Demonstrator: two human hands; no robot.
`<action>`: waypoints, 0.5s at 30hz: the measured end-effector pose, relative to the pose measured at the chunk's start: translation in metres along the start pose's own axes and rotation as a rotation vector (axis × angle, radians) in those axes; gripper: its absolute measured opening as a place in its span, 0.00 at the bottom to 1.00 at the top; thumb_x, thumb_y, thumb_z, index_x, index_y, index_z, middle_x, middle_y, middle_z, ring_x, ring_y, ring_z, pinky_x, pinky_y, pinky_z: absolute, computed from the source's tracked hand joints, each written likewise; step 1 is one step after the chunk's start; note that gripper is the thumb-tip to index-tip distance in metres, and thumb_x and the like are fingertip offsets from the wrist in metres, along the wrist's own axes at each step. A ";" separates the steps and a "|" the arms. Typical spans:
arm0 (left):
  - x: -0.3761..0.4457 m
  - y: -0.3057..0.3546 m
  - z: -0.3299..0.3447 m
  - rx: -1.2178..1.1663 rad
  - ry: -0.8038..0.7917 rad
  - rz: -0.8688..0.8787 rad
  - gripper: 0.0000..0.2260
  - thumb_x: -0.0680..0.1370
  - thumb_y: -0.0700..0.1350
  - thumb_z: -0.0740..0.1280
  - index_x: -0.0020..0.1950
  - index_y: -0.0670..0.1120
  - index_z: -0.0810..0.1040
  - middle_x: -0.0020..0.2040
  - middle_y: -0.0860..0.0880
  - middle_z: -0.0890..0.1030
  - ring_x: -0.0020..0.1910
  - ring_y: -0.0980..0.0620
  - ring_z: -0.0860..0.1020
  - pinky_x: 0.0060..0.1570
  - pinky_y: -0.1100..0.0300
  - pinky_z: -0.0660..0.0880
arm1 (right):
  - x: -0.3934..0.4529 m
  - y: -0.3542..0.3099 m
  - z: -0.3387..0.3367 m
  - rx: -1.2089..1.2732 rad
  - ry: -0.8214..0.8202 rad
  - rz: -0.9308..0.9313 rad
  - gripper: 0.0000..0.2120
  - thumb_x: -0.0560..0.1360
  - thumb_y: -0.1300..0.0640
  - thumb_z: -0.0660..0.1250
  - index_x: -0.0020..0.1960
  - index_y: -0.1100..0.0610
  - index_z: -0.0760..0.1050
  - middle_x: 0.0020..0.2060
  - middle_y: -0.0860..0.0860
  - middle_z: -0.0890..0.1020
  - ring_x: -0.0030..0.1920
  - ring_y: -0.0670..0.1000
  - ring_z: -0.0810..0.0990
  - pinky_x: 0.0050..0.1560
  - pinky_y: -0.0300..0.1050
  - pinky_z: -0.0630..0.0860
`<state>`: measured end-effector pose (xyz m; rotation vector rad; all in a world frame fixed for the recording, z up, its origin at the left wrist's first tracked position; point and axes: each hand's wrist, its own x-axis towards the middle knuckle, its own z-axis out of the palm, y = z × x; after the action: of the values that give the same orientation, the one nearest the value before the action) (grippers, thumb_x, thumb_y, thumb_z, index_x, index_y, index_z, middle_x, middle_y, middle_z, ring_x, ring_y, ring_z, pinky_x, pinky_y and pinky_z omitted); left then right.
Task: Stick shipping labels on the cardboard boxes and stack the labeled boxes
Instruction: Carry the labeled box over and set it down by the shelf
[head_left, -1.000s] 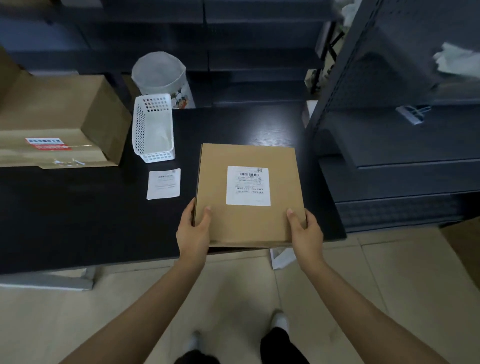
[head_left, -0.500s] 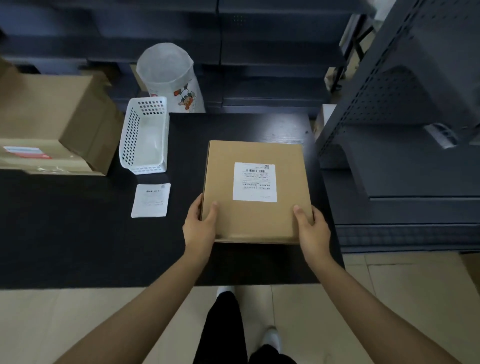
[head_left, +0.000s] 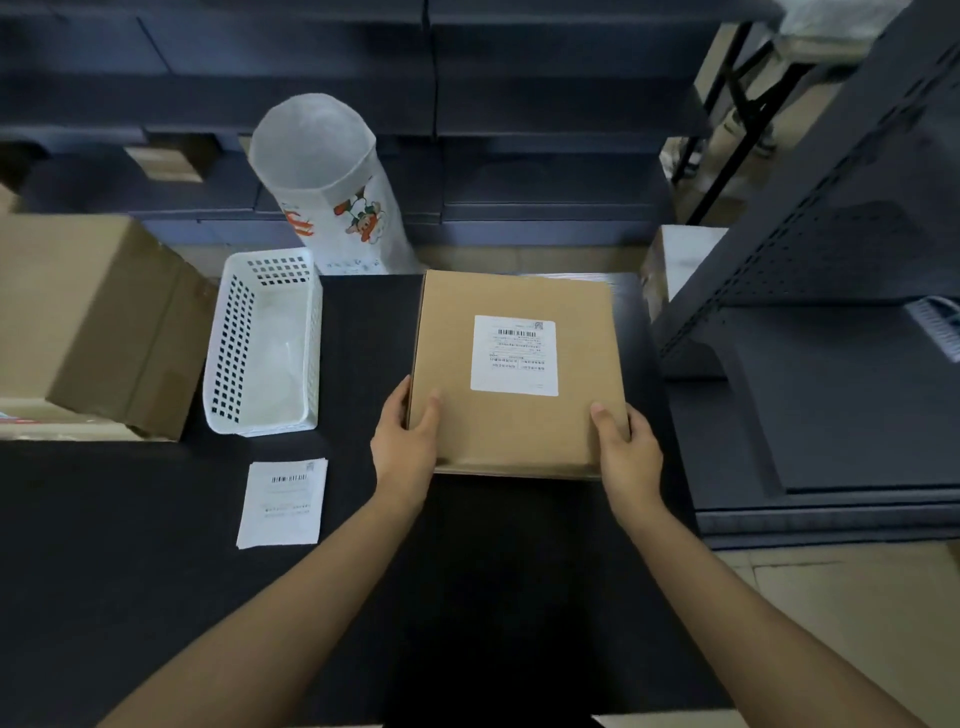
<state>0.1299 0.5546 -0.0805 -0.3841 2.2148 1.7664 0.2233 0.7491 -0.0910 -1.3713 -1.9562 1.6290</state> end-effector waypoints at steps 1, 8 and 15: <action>0.007 0.002 0.005 -0.003 0.015 -0.011 0.22 0.77 0.53 0.67 0.71 0.52 0.70 0.61 0.56 0.76 0.59 0.57 0.75 0.57 0.63 0.72 | 0.010 -0.004 0.004 -0.006 -0.014 0.004 0.23 0.77 0.47 0.65 0.68 0.56 0.71 0.54 0.48 0.76 0.53 0.48 0.74 0.54 0.43 0.69; 0.061 0.001 0.029 -0.004 0.038 -0.078 0.23 0.78 0.52 0.67 0.72 0.53 0.69 0.62 0.58 0.75 0.59 0.59 0.74 0.55 0.65 0.70 | 0.068 -0.012 0.039 -0.058 -0.050 0.025 0.22 0.77 0.47 0.65 0.68 0.55 0.71 0.55 0.50 0.77 0.55 0.50 0.75 0.58 0.48 0.73; 0.076 -0.017 0.029 -0.001 0.000 -0.115 0.24 0.77 0.55 0.67 0.72 0.55 0.67 0.62 0.61 0.74 0.55 0.68 0.74 0.46 0.76 0.70 | 0.078 -0.003 0.049 -0.095 -0.041 0.041 0.23 0.77 0.47 0.65 0.69 0.54 0.69 0.54 0.46 0.75 0.54 0.47 0.74 0.53 0.44 0.70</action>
<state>0.0676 0.5769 -0.1303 -0.5015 2.1460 1.7078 0.1470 0.7780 -0.1332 -1.4331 -2.0663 1.6129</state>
